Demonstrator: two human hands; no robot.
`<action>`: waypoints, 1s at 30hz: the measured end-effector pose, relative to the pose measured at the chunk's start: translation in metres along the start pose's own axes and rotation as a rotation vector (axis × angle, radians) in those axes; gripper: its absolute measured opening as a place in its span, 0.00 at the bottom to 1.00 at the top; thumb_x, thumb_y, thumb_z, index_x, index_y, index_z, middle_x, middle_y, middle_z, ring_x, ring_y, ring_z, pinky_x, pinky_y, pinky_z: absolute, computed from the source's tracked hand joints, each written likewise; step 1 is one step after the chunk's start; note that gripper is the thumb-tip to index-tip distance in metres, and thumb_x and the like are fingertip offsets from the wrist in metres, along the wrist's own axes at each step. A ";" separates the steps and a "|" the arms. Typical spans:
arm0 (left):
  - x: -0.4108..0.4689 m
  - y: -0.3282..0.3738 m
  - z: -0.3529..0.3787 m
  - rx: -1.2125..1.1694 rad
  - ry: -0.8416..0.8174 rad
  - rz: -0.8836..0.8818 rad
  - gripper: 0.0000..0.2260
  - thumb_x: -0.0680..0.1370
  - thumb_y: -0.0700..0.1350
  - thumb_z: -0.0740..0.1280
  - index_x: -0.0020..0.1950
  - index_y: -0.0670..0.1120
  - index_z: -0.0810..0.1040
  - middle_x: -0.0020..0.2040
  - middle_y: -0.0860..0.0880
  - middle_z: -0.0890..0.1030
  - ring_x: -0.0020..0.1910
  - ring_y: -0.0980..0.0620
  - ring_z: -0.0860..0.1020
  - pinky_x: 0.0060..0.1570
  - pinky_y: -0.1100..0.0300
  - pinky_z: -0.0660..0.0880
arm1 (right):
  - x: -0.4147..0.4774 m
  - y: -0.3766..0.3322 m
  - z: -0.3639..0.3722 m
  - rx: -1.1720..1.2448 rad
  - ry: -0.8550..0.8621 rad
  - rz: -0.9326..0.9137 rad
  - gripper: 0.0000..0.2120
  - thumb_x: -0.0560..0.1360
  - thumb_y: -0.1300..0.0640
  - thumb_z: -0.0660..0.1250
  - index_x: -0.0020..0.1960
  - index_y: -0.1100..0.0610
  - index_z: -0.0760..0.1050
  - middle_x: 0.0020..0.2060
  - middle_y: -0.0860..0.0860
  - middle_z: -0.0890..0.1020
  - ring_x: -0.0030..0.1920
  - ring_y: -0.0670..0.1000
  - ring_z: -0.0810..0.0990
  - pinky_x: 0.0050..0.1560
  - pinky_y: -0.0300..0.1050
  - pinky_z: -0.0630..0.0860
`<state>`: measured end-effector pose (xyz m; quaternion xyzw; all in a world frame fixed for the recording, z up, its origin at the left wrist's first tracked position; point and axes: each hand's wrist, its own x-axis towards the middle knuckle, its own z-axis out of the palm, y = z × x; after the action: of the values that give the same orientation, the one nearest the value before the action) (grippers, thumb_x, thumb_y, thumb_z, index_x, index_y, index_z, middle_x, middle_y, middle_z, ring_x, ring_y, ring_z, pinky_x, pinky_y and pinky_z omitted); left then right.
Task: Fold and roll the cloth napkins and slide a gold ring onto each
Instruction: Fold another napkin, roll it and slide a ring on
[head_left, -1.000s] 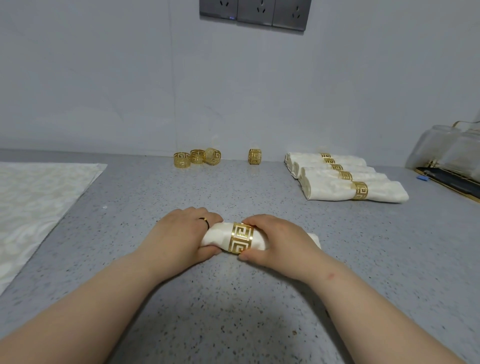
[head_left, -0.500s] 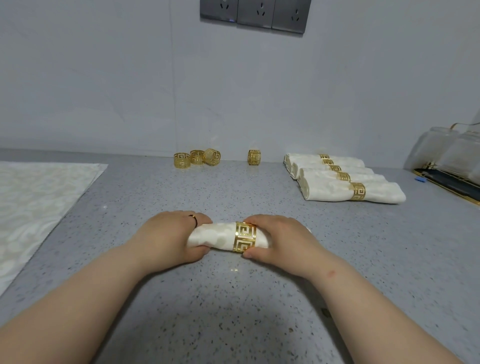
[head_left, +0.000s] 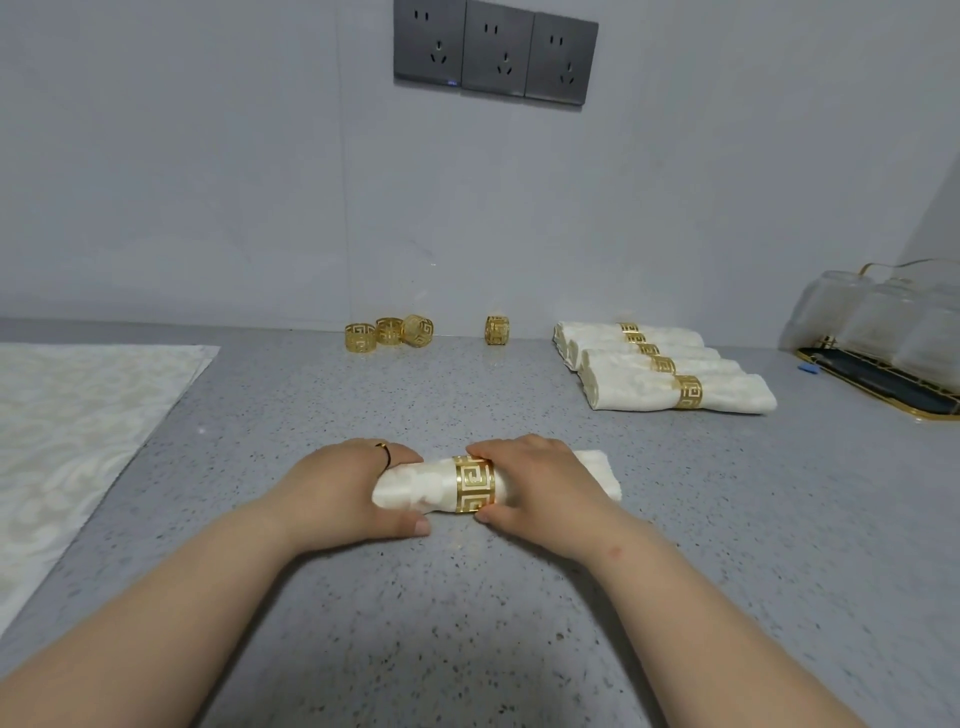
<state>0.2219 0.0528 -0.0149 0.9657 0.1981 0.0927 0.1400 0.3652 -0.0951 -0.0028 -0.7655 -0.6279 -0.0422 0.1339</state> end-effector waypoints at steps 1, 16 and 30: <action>-0.001 -0.001 -0.001 -0.019 -0.026 -0.001 0.46 0.48 0.77 0.56 0.63 0.60 0.70 0.52 0.62 0.74 0.50 0.60 0.72 0.47 0.65 0.70 | 0.000 0.000 0.000 -0.006 0.003 0.002 0.25 0.74 0.50 0.65 0.69 0.48 0.63 0.62 0.47 0.74 0.62 0.49 0.68 0.64 0.42 0.57; 0.014 0.057 0.015 -0.152 0.124 0.025 0.61 0.45 0.83 0.34 0.70 0.55 0.63 0.70 0.56 0.66 0.65 0.57 0.67 0.61 0.66 0.62 | -0.051 0.087 -0.055 -0.214 0.018 0.263 0.15 0.74 0.48 0.63 0.59 0.49 0.68 0.54 0.47 0.78 0.55 0.50 0.74 0.59 0.42 0.63; 0.047 0.076 0.059 -0.033 0.083 0.064 0.59 0.48 0.80 0.27 0.68 0.57 0.67 0.68 0.61 0.66 0.66 0.61 0.66 0.64 0.69 0.59 | -0.059 0.199 -0.046 -0.443 0.065 0.552 0.20 0.79 0.53 0.54 0.71 0.49 0.61 0.72 0.48 0.62 0.73 0.52 0.55 0.73 0.48 0.46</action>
<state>0.3052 -0.0089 -0.0418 0.9644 0.1710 0.1404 0.1447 0.5509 -0.1979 -0.0023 -0.9150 -0.3684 -0.1640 -0.0093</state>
